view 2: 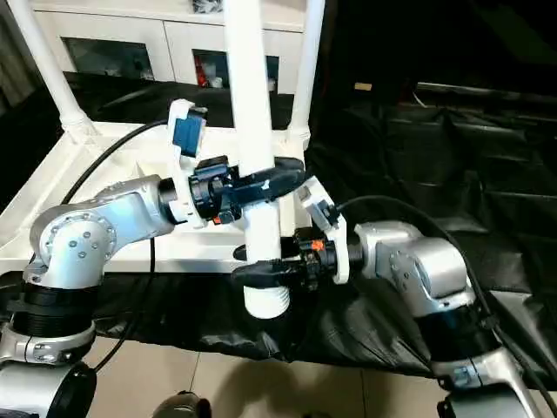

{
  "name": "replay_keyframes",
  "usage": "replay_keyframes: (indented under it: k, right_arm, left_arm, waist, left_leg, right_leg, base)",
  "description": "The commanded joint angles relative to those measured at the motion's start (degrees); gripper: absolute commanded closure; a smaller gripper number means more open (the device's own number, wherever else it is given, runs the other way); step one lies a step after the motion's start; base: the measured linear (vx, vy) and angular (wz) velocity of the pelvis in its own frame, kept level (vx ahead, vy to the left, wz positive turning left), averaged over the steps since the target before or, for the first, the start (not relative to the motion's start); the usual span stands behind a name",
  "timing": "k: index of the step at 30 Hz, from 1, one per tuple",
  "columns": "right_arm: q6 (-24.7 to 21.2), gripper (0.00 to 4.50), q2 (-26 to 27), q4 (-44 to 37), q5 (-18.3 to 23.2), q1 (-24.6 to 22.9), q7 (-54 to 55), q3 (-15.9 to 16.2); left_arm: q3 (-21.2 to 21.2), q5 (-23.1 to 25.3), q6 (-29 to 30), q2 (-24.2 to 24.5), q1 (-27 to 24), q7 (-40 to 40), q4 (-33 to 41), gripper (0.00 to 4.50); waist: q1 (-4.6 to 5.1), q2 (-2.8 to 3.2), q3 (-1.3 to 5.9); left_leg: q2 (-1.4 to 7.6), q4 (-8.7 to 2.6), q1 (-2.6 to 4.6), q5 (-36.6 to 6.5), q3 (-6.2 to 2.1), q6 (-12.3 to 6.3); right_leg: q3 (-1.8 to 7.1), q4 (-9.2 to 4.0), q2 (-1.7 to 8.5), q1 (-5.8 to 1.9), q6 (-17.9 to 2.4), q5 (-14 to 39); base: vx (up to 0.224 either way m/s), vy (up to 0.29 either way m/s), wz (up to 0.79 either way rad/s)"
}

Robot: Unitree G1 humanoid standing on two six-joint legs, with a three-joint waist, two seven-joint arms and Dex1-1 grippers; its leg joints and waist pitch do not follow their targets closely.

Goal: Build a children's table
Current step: Pick table leg

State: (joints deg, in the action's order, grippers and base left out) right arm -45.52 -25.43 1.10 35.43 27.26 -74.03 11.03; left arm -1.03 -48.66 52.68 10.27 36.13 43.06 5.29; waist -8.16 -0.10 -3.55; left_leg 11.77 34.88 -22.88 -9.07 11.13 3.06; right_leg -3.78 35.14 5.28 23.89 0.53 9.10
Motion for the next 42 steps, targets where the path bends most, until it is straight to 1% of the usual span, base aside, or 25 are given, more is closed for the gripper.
replay_keyframes:
  k: [1,3,5,6,7,10,15,17,18,20,22,23,24,25,27,30,31,34,35,36,37,38,40,41,42]
  right_arm:
    - [-0.04,2.54,0.35,-0.19,-0.47,-0.87,1.73,-0.09]
    - [1.16,2.54,1.71,-0.44,-1.28,-1.33,4.83,-0.97]
    - [1.89,2.55,3.1,-0.84,-1.51,-1.57,7.67,-2.03]
    - [2.47,2.55,3.79,-1.11,-1.8,-1.67,9.25,-2.51]
    - [3.93,2.55,5.4,-1.19,-2.8,-1.72,12.86,-3.55]
    - [5.24,2.55,8.37,-0.39,-4.82,-1.27,19.78,-5.22]
    - [5.54,2.55,9.6,-1.39,-5.22,-1.53,22.01,-5.11]
    - [5.76,2.55,9.84,-1.83,-5.75,-1.56,22.96,-5.01]
    - [5.82,2.55,9.92,-1.99,-5.93,-1.57,23.22,-4.93]
    - [5.99,2.55,10.32,-2.72,-6.46,-1.7,24.65,-4.91]
    - [6.04,2.55,10.58,-3.17,-6.76,-1.79,25.44,-4.88]
    - [6.1,2.55,10.62,-3.38,-6.85,-1.84,25.79,-4.81]
    - [6.34,2.55,10.68,-3.38,-7.23,-1.81,26.31,-4.67]
    - [6.34,2.55,10.68,-3.38,-7.23,-1.81,26.31,-4.67]
    - [5.09,1.85,10.29,-1.99,-6.43,-1.09,25.98,-5.48]
    - [5.04,1.74,9.07,-0.36,-5.91,-0.21,23.58,-5.64]
    - [5.17,1.74,8.61,0.32,-5.72,0.14,22.55,-5.62]
    - [6.01,1.41,5.72,3.1,-6.54,1.23,17.38,-3.82]
    - [6.2,1.41,4.8,3.84,-6.76,1.54,15.66,-3.17]
    - [6.16,1.41,3.82,4.62,-6.81,1.97,13.72,-2.57]
    - [5.97,1.41,3.1,5.18,-6.69,2.39,12.16,-2.16]
    - [5.54,1.41,2.18,6.02,-6.32,3.25,9.94,-1.64]
    - [4.79,1.41,1.48,6.57,-5.67,4.01,8.12,-1.31]
    - [4.48,1.41,1.04,7.61,-5.51,4.89,6.96,-1.17]
    - [4.48,1.41,1.04,7.61,-5.51,4.89,6.96,-1.17]
  left_arm:
    - [0.05,0.27,-2.06,-0.74,0.57,-0.18,0.74,2.06]
    - [1.4,1.69,-2.8,-2.41,1.23,-4.39,-1.23,1.92]
    - [0.72,3.99,-4.07,-2.16,0.92,-5.88,-0.67,1.76]
    - [0.46,5.58,-4.73,-2.31,0.78,-7.74,-0.44,1.69]
    - [0.58,8.5,-6.17,-3.23,0.63,-12.31,-0.38,1.66]
    - [2.33,12.22,-8.22,-6.3,-0.22,-21.68,0.18,1.66]
    - [3.9,13.57,-7.23,-8.79,-1.56,-28.63,1.56,1.66]
    - [3.86,14.48,-7.48,-10.29,-2.28,-31.28,2.08,1.66]
    - [3.82,14.76,-7.7,-10.72,-2.53,-31.95,2.27,1.93]
    - [4.04,14.42,-8.46,-12.81,-3.24,-33.19,2.47,1.99]
    - [3.77,14.23,-9.04,-13.6,-3.51,-33.25,2.55,2.05]
    - [3.45,14.03,-9.14,-13.73,-3.53,-32.94,2.7,2.35]
    - [3.12,13.92,-9.32,-13.64,-3.5,-32.41,2.75,2.44]
    - [3.12,13.92,-9.32,-13.64,-3.5,-32.41,2.75,2.47]
    - [1.41,13.11,-9.46,-11.66,-3.3,-27.46,2.49,2.55]
    - [1.04,12.74,-10.48,-10.15,-3.54,-23.21,1.76,2.61]
    - [1.1,12.69,-10.87,-9.7,-3.5,-22.13,1.29,2.61]
    - [1.6,11.57,-11.05,-8.18,-2.76,-18.7,0.35,2.64]
    - [1.85,10.96,-10.76,-7.85,-2.49,-17.9,0.25,2.64]
    - [2.2,10.28,-10.44,-7.55,-2.15,-17.22,0.05,2.64]
    - [2.44,9.75,-10.24,-7.29,-1.91,-16.56,-0.05,2.64]
    - [2.64,9.4,-10.55,-6.82,-1.62,-15.23,-0.35,2.64]
    - [2.65,9.17,-11.05,-6.38,-1.57,-13.59,-0.45,2.64]
    - [2.91,8.67,-11.25,-6.45,-1.5,-12.68,-0.62,2.64]
    - [2.91,8.67,-11.25,-6.45,-1.5,-12.68,-0.62,2.64]
  waist:
    - [0.07,-0.97,4.49]
    - [0.04,-0.79,4.46]
    - [0.01,-0.86,4.56]
    - [0.03,-0.73,4.58]
    - [0.12,-0.7,4.55]
    - [0.07,-0.72,4.59]
    - [0.1,-0.72,4.63]
    - [0.27,-0.34,4.59]
    - [0.31,-0.51,4.54]
    - [0.26,-0.4,4.59]
    - [0.26,-0.29,4.63]
    - [0.29,-0.28,4.62]
    - [0.28,-0.12,4.62]
    - [0.38,-0.27,4.57]
    - [0.31,-0.22,4.59]
    - [0.31,-0.22,4.56]
    - [0.31,-0.07,4.54]
    - [0.18,-0.11,4.51]
    - [0.15,-0.15,4.46]
    - [0.07,0.05,4.52]
    - [0.1,-0.06,4.57]
    - [0.11,0.08,4.57]
    - [0.13,-0.03,4.64]
    - [0.26,0.18,4.65]
    - [0.25,0.09,4.69]
  left_leg:
    - [1.19,-4.16,1.46,-13.05,-0.82,1.69]
    - [1.18,-4.14,1.5,-13.11,-0.84,1.92]
    - [1.22,-4.25,1.45,-13.16,-0.93,2.14]
    - [1.19,-4.23,1.47,-13.33,-0.93,2.22]
    - [1.27,-4.32,1.44,-13.46,-0.98,2.36]
    - [1.18,-4.31,1.54,-14.1,-0.99,2.99]
    - [1.08,-4.27,1.34,-13.79,-1.01,2.59]
    - [1.12,-4.31,1.35,-14.06,-1.06,2.63]
    - [1.06,-4.33,1.33,-14.31,-1.04,2.57]
    - [1.08,-4.28,1.38,-14.4,-1.04,2.58]
    - [1.05,-4.3,1.42,-14.79,-1.05,2.59]
    - [1.08,-4.35,1.38,-14.91,-1.09,2.62]
    - [1.04,-4.4,1.37,-15.02,-1.14,2.64]
    - [1.01,-4.4,1.39,-15.52,-1.1,2.6]
    - [0.93,-4.42,1.44,-15.56,-1.12,2.44]
    - [1.02,-4.48,1.46,-15.67,-1.16,2.51]
    - [1.09,-4.53,1.49,-16.14,-1.14,2.55]
    - [1.05,-4.49,1.62,-16.81,-1.15,2.71]
    - [1.12,-4.52,1.65,-16.92,-1.1,2.68]
    - [1.07,-4.47,1.62,-16.93,-1.13,2.66]
    - [1.02,-4.43,1.44,-16.5,-1.13,2.53]
    - [1.11,-4.38,1.55,-16.22,-1.12,2.43]
    - [1.06,-4.32,1.54,-15.74,-1.08,1.99]
    - [1.12,-4.27,1.56,-15.42,-1.07,1.9]
    - [1.11,-4.23,1.52,-15.12,-1.07,1.83]
  right_leg:
    - [1.96,-4.45,2.69,-2.75,-7.63,19.85]
    - [1.96,-4.52,2.67,-2.62,-7.67,19.56]
    - [1.95,-4.48,2.68,-2.74,-7.33,19.37]
    - [1.94,-4.42,2.67,-2.7,-7.21,19.38]
    - [1.96,-4.49,2.66,-2.69,-6.82,19.22]
    - [1.85,-4.69,2.77,-2.74,-6.14,20.33]
    - [1.83,-4.72,2.51,-2.77,-5.49,19.41]
    - [1.82,-4.76,2.39,-2.65,-5.41,19.06]
    - [1.75,-4.91,2.39,-2.74,-5.35,19.28]
    - [1.79,-4.97,2.38,-2.65,-5.39,19.02]
    - [1.74,-5.05,2.39,-2.65,-5.35,19.3]
    - [1.74,-5.03,2.35,-2.67,-5.3,19.13]
    - [1.71,-5.0,2.33,-2.7,-5.16,18.94]
    - [1.7,-5.11,2.26,-2.62,-4.95,19.21]
    - [1.68,-5.18,2.36,-2.6,-4.72,19.86]
    - [1.71,-5.14,2.36,-2.55,-4.74,19.97]
    - [1.73,-5.16,2.36,-2.54,-4.84,19.96]
    - [1.71,-5.09,2.39,-2.58,-5.32,19.98]
    - [1.75,-5.05,2.35,-2.56,-5.62,19.62]
    - [1.74,-4.94,2.41,-2.66,-5.9,19.27]
    - [1.7,-4.82,2.44,-2.9,-6.41,18.42]
    - [1.75,-4.8,2.44,-2.79,-6.91,17.5]
    - [1.71,-4.63,2.37,-2.9,-7.82,16.52]
    - [1.78,-4.52,2.35,-2.89,-8.54,15.38]
    - [1.74,-4.39,2.38,-2.99,-8.92,14.87]
  base:
    - [0.0,0.0,0.0]
    - [0.0,0.0,0.0]
    - [0.0,0.0,0.0]
    - [0.0,0.0,0.0]
    - [0.0,0.0,0.0]
    - [0.0,0.0,0.0]
    - [0.0,0.0,0.0]
    - [0.0,0.0,0.0]
    - [0.0,0.0,0.0]
    - [0.0,0.0,0.0]
    - [0.0,0.0,0.0]
    - [0.0,0.0,0.0]
    - [0.0,0.0,0.0]
    - [0.0,0.0,0.0]
    - [0.0,0.0,0.0]
    - [0.0,0.0,0.0]
    - [0.0,0.0,0.0]
    - [0.0,0.0,0.0]
    - [0.0,0.0,0.0]
    - [0.0,0.0,0.0]
    - [0.0,0.0,0.0]
    - [0.0,0.0,0.0]
    - [0.0,0.0,0.0]
    - [0.0,0.0,0.0]
    - [0.0,0.0,0.0]
